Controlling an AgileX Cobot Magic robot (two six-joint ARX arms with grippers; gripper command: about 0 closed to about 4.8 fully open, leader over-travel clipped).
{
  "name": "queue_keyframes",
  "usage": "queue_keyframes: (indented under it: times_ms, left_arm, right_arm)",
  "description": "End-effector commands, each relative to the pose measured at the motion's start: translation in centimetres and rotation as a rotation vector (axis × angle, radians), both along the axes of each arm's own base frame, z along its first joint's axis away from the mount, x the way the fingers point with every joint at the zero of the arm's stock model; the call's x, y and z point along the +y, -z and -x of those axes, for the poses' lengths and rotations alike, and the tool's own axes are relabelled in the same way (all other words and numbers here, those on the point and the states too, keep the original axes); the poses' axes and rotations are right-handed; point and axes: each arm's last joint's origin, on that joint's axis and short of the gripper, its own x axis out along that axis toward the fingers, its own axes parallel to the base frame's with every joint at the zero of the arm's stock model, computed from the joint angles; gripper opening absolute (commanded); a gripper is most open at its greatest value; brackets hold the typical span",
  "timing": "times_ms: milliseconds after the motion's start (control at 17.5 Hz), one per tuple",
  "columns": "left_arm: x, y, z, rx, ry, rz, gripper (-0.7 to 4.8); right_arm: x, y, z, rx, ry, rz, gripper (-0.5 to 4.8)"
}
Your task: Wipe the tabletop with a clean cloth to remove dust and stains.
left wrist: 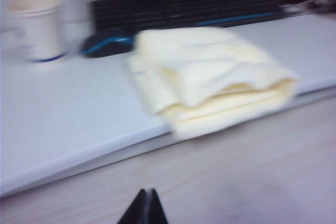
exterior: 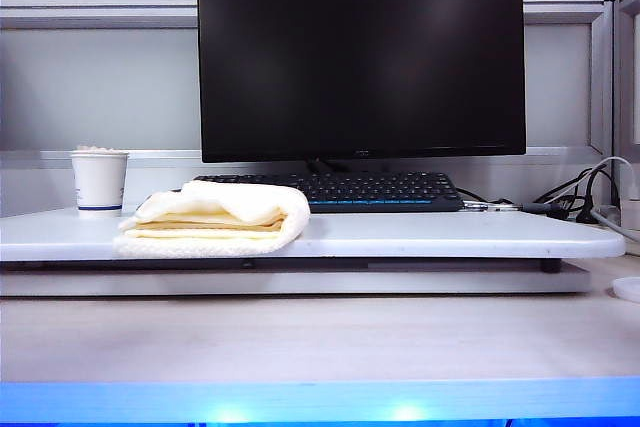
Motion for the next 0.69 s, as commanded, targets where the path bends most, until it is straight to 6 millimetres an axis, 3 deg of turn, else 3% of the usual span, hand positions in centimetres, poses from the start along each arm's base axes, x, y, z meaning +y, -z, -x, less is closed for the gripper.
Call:
queue_keyframes:
  times_ms: [57, 343, 401, 515, 629, 687]
  left_arm:
    - [-0.5, 0.1, 0.2, 0.016, 0.178, 0.03, -0.05]
    - [-0.8, 0.0, 0.4, 0.042, 0.298, 0.091, -0.05]
    - [-0.8, 0.0, 0.4, 0.042, 0.298, 0.091, -0.05]
    - [-0.8, 0.0, 0.4, 0.042, 0.298, 0.091, -0.05]
    - [-0.8, 0.0, 0.4, 0.042, 0.298, 0.091, -0.05]
    - [-0.8, 0.0, 0.4, 0.042, 0.298, 0.091, -0.05]
  right_arm:
    - [0.1, -0.1, 0.0, -0.009, -0.036, -0.013, -0.06]
    - [0.6, -2.8, -0.1, -0.21, -0.168, -0.186, -0.03]
    - [0.6, -3.5, 0.1, -0.227, -0.183, -0.192, 0.21]
    - [0.7, -5.6, 0.5, -0.247, -0.208, -0.264, 2.07]
    - [0.9, -7.2, 0.5, -0.231, -0.28, -0.304, 2.36]
    - [1.0, -8.4, 0.2, -0.219, -0.31, -0.315, 3.02]
